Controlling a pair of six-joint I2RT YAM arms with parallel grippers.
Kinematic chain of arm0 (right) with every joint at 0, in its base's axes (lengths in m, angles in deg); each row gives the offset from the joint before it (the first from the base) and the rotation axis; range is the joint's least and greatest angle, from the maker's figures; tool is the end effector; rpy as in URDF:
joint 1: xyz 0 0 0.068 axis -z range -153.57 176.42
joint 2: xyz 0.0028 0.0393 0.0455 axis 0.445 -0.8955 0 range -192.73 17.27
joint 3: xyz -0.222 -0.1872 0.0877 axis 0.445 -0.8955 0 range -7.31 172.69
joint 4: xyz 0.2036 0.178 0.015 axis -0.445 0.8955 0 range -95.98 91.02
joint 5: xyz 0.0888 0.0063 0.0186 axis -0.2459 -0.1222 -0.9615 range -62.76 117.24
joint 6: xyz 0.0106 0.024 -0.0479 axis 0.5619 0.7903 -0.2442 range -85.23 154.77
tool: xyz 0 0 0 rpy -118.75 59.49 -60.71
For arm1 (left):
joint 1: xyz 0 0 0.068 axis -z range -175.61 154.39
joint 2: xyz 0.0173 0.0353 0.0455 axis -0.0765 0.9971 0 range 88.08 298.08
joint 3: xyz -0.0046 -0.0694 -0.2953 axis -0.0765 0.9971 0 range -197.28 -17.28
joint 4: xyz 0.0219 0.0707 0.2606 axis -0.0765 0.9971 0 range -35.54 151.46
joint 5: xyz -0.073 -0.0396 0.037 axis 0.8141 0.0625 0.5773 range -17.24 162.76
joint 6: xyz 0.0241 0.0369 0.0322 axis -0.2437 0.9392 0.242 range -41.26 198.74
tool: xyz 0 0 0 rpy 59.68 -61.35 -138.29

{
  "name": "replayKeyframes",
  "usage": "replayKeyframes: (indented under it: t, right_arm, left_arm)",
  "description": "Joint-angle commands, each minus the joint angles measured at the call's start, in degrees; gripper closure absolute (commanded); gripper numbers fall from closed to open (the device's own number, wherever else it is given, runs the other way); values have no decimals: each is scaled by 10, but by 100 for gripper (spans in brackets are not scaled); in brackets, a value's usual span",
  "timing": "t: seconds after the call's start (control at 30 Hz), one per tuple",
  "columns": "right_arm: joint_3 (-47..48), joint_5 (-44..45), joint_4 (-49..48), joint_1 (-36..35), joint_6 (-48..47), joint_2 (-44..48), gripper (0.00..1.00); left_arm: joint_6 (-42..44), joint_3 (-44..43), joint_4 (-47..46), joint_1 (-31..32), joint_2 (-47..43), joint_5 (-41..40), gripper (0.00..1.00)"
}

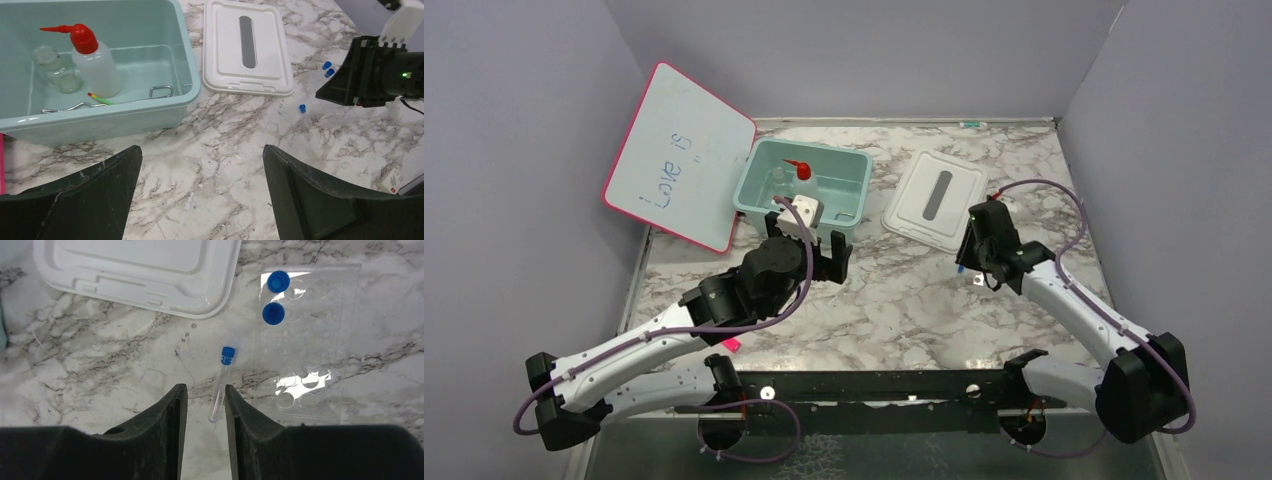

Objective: Organize the chemistry lab equipment

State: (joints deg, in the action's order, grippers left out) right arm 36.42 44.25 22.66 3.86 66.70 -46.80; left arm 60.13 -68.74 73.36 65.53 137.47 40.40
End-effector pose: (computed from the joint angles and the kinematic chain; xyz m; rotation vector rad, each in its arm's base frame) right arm 0.2094 0.0755 0.2645 0.3263 2.3561 0.0910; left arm 0.1044 -0.1488 0.3766 0.2917 1.8186 -0.4558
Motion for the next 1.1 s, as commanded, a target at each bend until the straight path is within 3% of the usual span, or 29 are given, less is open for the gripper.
replayKeyframes:
  t: [0.0, 0.2, 0.77, 0.9, 1.07]
  right_arm:
    - [-25, -44, -33, -5, 2, -45, 62]
    - [-27, -2, -49, -5, 44, -117, 63]
    - [-44, 29, -95, -6, 87, -204, 75]
    - [-56, 2, -125, -6, 77, -184, 89]
    - [-87, -81, -185, -7, 77, -85, 90]
  left_arm:
    - [7, -5, -18, 0, 4, 41, 6]
    - [8, 4, -28, 0, -1, 50, 7]
    - [9, 13, -37, 0, 6, 45, 7]
    - [6, 11, -37, 0, 12, 57, 6]
    - [-40, 21, -56, 0, 33, 117, 5]
